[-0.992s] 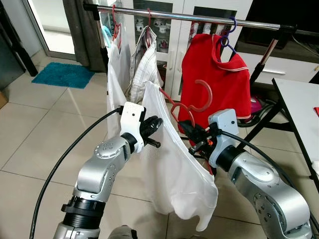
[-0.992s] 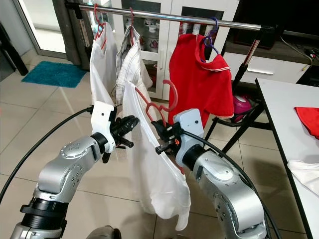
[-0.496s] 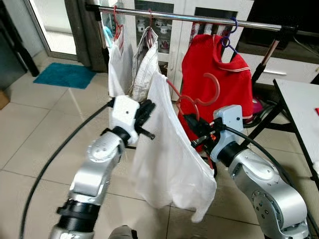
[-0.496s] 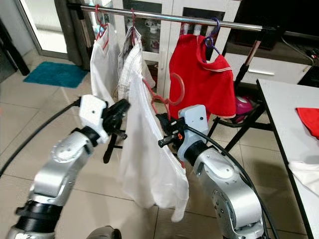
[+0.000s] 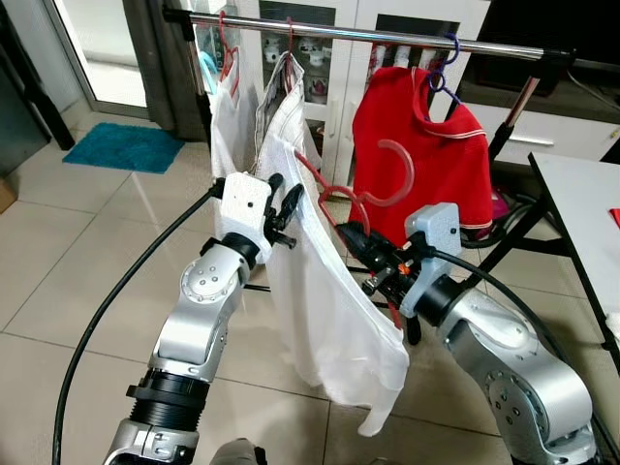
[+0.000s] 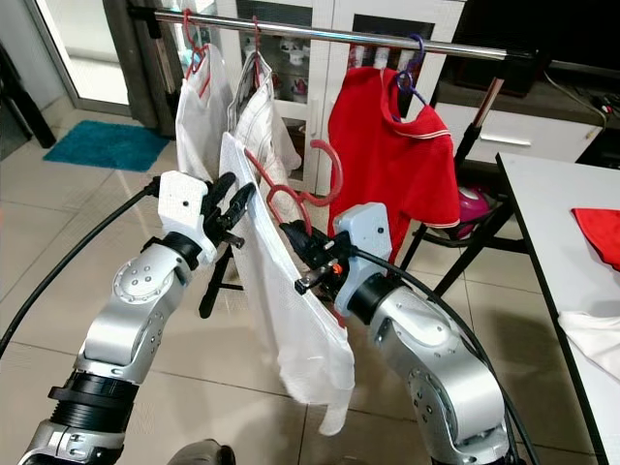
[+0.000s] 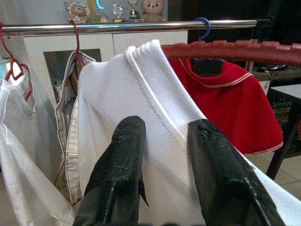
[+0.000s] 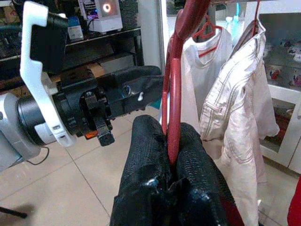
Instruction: Hang hanger
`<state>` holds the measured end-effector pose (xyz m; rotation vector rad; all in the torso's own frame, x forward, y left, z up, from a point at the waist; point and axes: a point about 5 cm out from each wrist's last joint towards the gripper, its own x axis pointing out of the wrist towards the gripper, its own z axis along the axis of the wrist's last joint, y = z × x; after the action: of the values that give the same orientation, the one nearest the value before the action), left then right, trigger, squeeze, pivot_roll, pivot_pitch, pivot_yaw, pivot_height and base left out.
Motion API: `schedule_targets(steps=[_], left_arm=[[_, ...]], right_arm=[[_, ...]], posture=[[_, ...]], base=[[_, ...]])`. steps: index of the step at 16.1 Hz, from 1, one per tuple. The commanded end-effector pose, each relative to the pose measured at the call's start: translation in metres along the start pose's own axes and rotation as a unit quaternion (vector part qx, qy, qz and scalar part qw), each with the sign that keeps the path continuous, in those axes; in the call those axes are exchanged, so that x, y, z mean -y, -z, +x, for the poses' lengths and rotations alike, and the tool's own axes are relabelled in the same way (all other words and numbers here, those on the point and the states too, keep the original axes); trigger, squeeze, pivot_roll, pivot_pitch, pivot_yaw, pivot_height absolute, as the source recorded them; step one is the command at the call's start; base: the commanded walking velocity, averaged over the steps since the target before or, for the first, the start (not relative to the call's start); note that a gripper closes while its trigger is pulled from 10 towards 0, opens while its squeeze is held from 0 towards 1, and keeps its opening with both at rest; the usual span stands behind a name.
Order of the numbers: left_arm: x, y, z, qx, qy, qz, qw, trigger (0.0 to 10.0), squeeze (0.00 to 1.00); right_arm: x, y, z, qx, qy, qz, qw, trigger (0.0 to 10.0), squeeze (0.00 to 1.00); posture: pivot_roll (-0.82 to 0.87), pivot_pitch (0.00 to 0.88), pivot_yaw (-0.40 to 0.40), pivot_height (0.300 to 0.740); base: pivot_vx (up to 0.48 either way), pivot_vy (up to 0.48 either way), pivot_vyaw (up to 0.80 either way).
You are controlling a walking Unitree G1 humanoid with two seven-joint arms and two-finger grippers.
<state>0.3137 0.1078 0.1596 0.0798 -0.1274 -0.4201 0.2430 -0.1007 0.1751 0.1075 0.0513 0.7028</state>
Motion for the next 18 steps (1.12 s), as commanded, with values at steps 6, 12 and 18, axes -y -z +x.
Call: schedule_targets(steps=[6, 12, 18], left_arm=[[0.013, 0.003, 0.005, 0.006, 0.024, -0.014, 1.000, 10.0, 0.00], [0.013, 0.009, 0.006, -0.013, 0.033, -0.007, 0.999, 10.0, 0.00], [0.000, 0.014, 0.006, -0.032, -0.011, 0.001, 0.999, 0.0, 0.00]], right_arm=[[-0.003, -0.013, 0.001, 0.029, -0.024, -0.017, 0.999, 0.0, 0.00], [-0.004, -0.013, 0.001, 0.031, -0.032, -0.020, 0.999, 0.0, 0.00], [-0.003, -0.014, 0.001, 0.032, -0.032, -0.021, 0.999, 0.0, 0.00]], posture=[[-0.05, 0.014, -0.023, 0.740], [-0.05, 0.012, -0.022, 0.740], [-0.05, 0.014, -0.026, 0.740]], base=[[0.000, 0.000, 0.00], [0.000, 0.000, 0.00], [0.000, 0.000, 0.00]])
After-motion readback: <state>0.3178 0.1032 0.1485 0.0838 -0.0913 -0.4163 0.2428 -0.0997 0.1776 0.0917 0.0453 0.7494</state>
